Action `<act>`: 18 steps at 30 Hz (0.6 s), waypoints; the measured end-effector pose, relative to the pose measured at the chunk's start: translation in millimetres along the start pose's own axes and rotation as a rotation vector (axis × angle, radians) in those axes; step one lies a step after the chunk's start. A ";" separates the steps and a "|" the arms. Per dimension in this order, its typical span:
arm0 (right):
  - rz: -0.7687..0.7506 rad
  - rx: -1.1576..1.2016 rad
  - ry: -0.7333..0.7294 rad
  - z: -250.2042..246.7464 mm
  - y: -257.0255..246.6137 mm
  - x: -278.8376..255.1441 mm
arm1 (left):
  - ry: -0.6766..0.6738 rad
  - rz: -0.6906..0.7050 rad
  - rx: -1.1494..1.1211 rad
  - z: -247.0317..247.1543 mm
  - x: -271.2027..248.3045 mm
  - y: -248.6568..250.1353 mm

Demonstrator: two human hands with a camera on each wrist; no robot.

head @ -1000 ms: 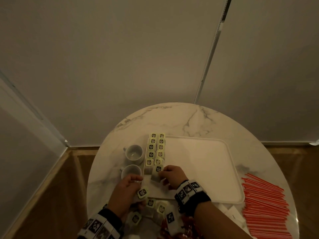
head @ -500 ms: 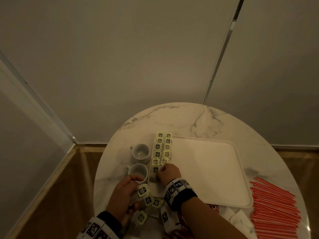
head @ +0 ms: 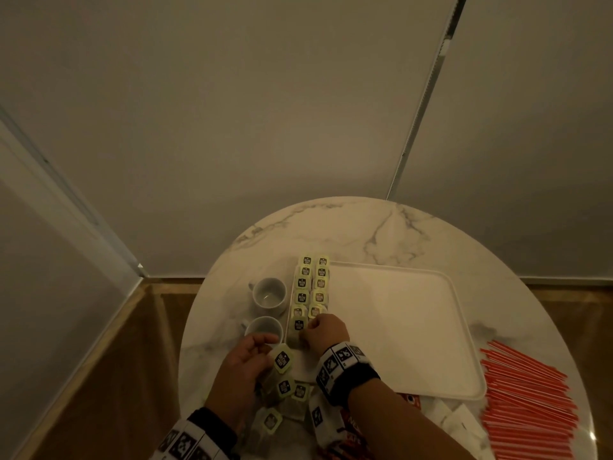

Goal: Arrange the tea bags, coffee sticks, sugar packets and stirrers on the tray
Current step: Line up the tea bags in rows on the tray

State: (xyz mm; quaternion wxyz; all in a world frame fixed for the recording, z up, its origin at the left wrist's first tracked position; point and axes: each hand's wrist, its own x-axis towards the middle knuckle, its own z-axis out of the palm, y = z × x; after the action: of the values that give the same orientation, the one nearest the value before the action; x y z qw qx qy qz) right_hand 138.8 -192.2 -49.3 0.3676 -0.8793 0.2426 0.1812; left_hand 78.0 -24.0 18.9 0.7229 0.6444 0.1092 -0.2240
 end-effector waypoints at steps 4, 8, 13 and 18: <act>-0.005 -0.003 0.020 0.5 -0.4 -1.2 | -0.003 0.020 -0.005 0.5 1.4 -0.7; -0.012 0.079 0.081 -1.1 4.5 -1.9 | 0.013 0.052 0.021 1.6 4.6 -3.8; -0.062 0.452 0.044 -16.2 13.1 -15.6 | 0.030 0.098 0.000 5.7 10.5 -3.4; -0.165 0.885 -0.209 -38.0 11.3 -58.1 | 0.016 0.167 0.021 17.5 12.8 2.8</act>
State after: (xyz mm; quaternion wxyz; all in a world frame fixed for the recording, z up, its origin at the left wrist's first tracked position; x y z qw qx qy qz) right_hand 90.4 -209.9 -1.5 0.7435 -0.6310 0.1873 0.1180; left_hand 88.2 -43.4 18.2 0.7314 0.6606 0.0586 -0.1589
